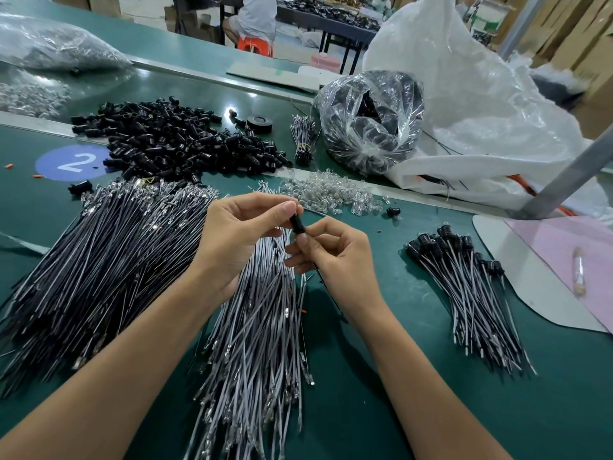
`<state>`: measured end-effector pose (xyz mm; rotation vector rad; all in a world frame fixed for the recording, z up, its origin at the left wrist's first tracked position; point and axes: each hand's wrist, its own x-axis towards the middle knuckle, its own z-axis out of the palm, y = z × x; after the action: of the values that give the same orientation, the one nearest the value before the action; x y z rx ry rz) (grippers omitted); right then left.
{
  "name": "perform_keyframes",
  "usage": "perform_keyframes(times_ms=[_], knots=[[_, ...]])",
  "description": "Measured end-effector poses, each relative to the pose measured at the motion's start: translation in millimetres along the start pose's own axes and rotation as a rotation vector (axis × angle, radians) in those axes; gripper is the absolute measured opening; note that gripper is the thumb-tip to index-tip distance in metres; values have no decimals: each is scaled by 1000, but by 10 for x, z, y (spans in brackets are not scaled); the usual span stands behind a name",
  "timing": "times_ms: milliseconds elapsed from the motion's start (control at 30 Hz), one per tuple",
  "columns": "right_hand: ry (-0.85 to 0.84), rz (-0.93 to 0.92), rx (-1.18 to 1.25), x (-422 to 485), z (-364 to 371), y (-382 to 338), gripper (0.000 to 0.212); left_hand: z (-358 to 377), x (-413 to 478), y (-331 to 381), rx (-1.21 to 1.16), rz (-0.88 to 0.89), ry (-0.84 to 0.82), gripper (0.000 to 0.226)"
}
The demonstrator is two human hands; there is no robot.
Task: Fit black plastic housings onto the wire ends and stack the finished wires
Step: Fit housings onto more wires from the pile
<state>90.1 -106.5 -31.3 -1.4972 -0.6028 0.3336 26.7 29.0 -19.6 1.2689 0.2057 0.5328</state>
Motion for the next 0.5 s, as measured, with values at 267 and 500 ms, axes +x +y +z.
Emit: perform_keyframes(times_ms=[267, 500], knots=[[13, -26, -7, -25, 27, -2, 5, 35, -35, 5, -11, 6, 43, 16], [34, -108, -59, -48, 84, 5, 18, 85, -59, 1, -67, -7, 76, 4]])
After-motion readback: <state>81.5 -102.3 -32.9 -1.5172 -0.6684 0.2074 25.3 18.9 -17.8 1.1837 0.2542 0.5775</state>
